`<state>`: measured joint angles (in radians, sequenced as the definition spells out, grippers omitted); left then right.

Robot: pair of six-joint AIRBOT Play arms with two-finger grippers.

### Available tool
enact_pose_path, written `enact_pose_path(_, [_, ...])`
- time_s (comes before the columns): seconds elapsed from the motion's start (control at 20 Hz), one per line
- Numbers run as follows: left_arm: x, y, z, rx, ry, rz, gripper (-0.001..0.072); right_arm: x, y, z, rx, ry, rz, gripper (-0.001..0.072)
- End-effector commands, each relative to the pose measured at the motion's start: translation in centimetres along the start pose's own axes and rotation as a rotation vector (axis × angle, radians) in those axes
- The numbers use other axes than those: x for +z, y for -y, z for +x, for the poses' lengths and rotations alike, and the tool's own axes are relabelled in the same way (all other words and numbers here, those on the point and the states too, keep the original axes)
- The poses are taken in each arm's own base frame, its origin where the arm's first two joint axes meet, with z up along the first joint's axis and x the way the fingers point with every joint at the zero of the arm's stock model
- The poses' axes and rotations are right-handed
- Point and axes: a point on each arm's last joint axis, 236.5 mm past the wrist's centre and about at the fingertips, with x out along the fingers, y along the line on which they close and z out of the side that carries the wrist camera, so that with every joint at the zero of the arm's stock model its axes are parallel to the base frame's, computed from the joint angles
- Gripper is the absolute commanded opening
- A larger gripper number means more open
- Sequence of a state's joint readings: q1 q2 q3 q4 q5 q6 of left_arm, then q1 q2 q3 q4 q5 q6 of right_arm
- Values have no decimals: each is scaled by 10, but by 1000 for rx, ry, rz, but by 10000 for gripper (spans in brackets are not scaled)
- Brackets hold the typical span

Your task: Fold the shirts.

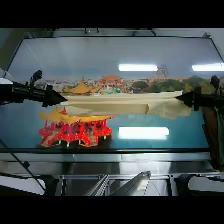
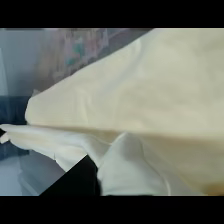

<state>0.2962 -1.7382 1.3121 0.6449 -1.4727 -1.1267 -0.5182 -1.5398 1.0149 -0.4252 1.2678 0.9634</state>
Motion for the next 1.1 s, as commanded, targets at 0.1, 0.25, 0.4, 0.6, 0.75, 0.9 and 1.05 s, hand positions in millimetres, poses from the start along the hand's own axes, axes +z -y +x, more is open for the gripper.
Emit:
enact_pose_path(0.1, [33, -36, 39, -23, -83, -87, 2, 28, 40, 46, -49, -5, -28, 29])
enact_pose_path(0.25, [26, -58, 48, 22, -139, -135, -4, 17, 58, 55, -63, -50, -15, 29])
enact_pose_path(0.4, [19, -56, 41, 33, -175, -129, 285, 8, 54, 49, -54, -105, -42, 365])
enact_pose_path(0.6, [43, -3, -8, -68, -151, -66, 340, 35, 50, -12, -152, -135, -92, 502])
enact_pose_path(0.75, [59, 15, -40, -38, -102, -31, 338, 54, 98, -54, -405, -104, -73, 647])
enact_pose_path(0.9, [69, 36, -47, -25, -75, 2, 323, 52, 114, -38, -379, -120, -30, 647])
enact_pose_path(1.05, [64, 59, -23, -18, -120, 65, -5, 46, 119, -10, -289, -147, 9, 646])
